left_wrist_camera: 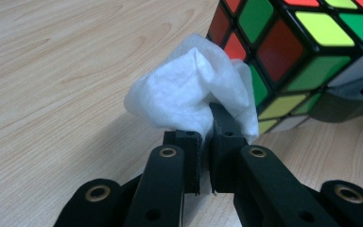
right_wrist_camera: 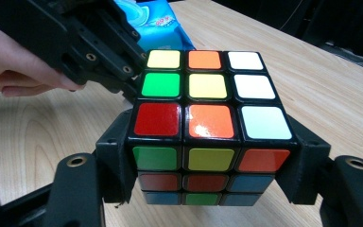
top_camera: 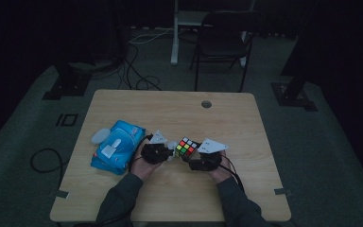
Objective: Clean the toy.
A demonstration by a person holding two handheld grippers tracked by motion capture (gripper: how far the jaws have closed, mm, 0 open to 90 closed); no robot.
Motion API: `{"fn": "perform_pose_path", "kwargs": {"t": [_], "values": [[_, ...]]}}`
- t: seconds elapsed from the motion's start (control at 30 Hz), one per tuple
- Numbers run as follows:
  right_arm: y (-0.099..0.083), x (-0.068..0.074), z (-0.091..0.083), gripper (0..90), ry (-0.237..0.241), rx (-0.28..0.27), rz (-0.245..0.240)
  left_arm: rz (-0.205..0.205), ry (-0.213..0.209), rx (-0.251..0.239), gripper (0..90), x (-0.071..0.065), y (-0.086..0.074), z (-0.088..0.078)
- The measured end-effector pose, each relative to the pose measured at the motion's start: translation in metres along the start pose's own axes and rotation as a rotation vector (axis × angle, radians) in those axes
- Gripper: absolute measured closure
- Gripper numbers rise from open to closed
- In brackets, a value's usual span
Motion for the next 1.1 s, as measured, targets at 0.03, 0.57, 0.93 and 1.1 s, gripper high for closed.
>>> {"fn": "perform_pose_path", "kwargs": {"t": [0.03, 0.57, 0.93, 1.1], "values": [[0.000, 0.000, 0.000, 34.2, -0.001, -0.001, -0.001, -0.001, -0.001, 0.002, 85.6, 0.000, -0.001, 0.000], [-0.002, -0.005, 0.000, 34.2, -0.031, 0.009, 0.018, 0.027, 0.027, -0.016, 85.6, -0.014, -0.005, -0.010], [-0.004, -0.007, 0.000, 34.2, -0.052, 0.011, 0.027, 0.042, 0.007, -0.035, 85.7, -0.023, -0.002, -0.014], [-0.004, -0.007, 0.001, 34.2, -0.049, 0.014, 0.030, 0.059, -0.005, -0.048, 85.7, -0.029, 0.002, -0.017]]}}
Point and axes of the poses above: each handheld gripper's, and its own axes: z roughly forward along the jaws, y roughly out of its top, x roughly to its left, the point moved 2 cm from there along z, roughly forward along the jaws, and after that the axes turned 6 degrees about y, right-handed, at the moved point
